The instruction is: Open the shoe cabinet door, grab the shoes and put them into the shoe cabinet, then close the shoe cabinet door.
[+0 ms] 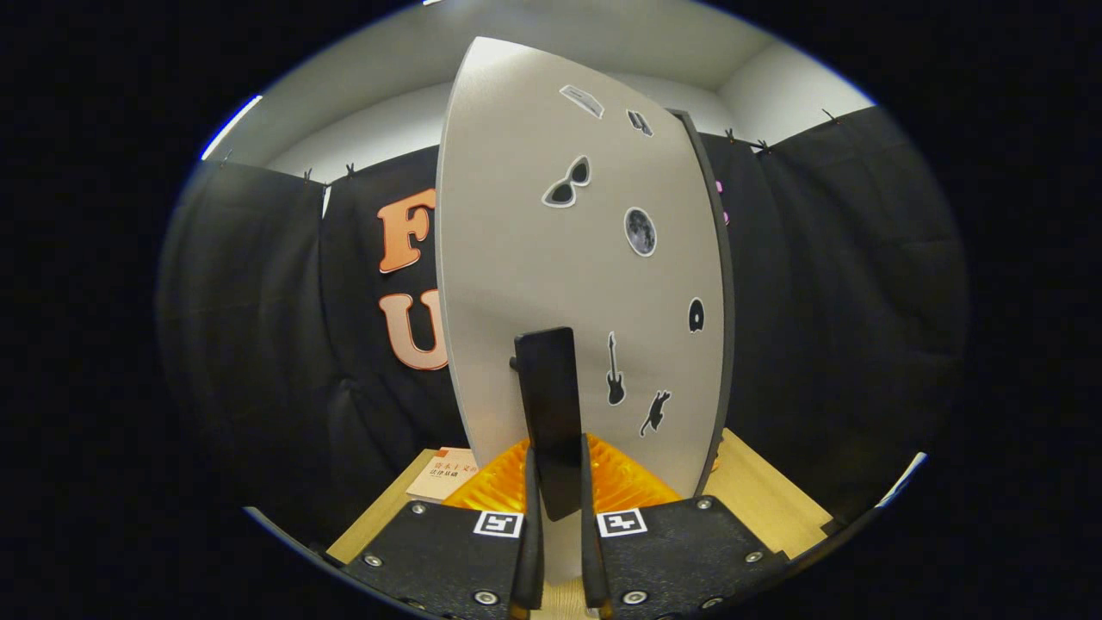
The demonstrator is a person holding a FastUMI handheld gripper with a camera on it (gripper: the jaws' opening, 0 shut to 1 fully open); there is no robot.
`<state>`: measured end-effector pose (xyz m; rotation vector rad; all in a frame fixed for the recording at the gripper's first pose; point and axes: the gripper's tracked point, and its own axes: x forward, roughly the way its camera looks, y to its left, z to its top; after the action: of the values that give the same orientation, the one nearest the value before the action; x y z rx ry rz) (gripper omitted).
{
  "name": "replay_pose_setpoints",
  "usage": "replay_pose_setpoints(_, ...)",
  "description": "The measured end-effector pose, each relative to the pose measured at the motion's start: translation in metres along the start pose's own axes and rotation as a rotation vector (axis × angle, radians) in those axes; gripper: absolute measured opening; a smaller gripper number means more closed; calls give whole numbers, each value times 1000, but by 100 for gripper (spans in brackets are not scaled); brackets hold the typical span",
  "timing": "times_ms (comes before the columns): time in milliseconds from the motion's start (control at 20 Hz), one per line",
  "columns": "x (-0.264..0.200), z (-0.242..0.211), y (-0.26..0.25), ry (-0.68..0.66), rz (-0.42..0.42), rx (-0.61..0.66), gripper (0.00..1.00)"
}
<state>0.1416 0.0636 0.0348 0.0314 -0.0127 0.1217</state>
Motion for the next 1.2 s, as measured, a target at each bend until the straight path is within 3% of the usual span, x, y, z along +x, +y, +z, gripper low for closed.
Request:
replay_pose_setpoints(450,-28,-1,-44,-3,-82,12,13)
replay_pose_setpoints(1050,-44,1,-141,13,-258,17,12)
replay_pose_setpoints(1200,-45,-1,-168,17,-334,-36,11)
